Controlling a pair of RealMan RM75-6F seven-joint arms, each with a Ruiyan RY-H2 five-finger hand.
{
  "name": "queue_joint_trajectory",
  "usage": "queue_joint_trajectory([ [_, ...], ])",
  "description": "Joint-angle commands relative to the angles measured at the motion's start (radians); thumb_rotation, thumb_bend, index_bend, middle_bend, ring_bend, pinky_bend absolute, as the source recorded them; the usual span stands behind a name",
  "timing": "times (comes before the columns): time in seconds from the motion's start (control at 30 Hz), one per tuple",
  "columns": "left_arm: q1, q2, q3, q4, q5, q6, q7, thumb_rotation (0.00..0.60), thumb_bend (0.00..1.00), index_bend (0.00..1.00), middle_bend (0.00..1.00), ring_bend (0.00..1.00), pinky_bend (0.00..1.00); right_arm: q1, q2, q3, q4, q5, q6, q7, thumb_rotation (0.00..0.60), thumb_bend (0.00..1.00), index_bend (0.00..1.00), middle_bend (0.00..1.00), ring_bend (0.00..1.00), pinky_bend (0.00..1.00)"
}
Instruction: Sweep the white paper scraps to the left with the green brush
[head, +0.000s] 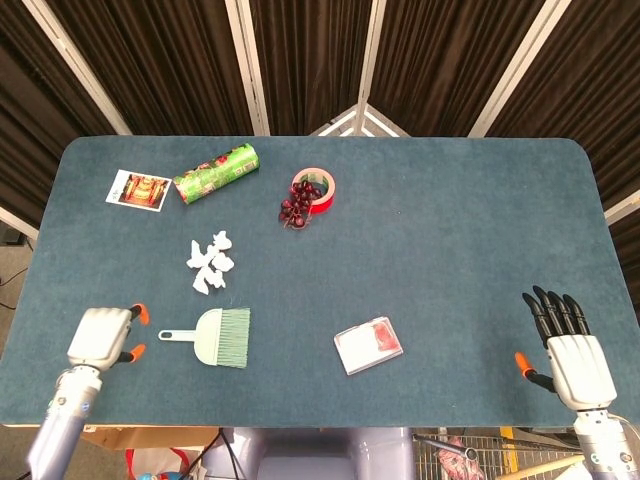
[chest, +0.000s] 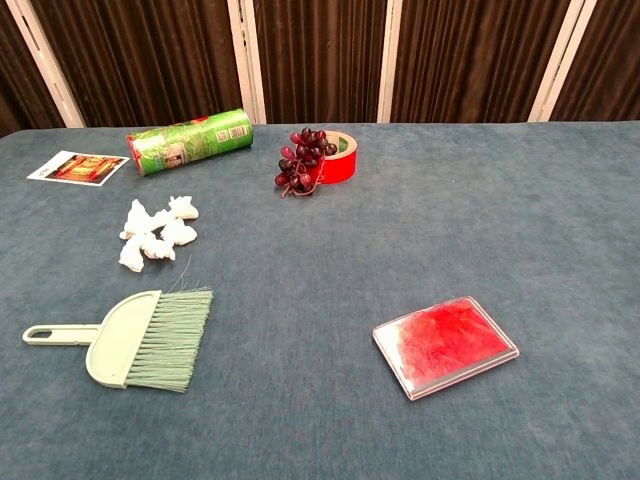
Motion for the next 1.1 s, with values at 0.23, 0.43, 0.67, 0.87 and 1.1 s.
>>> queue_joint_trajectory([
  [0.23,-0.077,-0.119,-0.016,0.046,-0.161,-0.042,0.128,0.6,0.4,0.45,1.0,1.0,1.0,0.001,0.001,0.001,0.0,0.0,-0.001,0.008,0.6,0.32,0.0,0.0,0.0,0.0],
  [0.43,-0.1,-0.164,-0.012,0.08,-0.21,-0.045,0.149,0.6,0.42,0.45,1.0,1.0,1.0,0.002,0.002,0.0,-0.001,0.002,-0.004,0.009,0.6,0.32,0.0,0.0,0.0,0.0],
  [0.67,-0.124,-0.198,-0.008,0.113,-0.251,-0.047,0.158,0.6,0.42,0.44,1.0,1.0,1.0,0.002,0.002,0.001,-0.002,0.004,-0.005,0.01,0.6,0.32,0.0,0.0,0.0,0.0],
  [0.87,-0.142,-0.214,0.001,0.129,-0.272,-0.049,0.167,0.6,0.42,0.43,1.0,1.0,1.0,0.002,0.0,0.0,-0.002,0.006,-0.006,0.008,0.6,0.32,0.0,0.0,0.0,0.0],
  [1.1,-0.16,-0.242,0.009,0.149,-0.301,-0.053,0.172,0.6,0.49,0.5,1.0,1.0,1.0,0.001,0.001,-0.001,-0.005,0.007,-0.006,0.009,0.6,0.32,0.0,0.0,0.0,0.0],
])
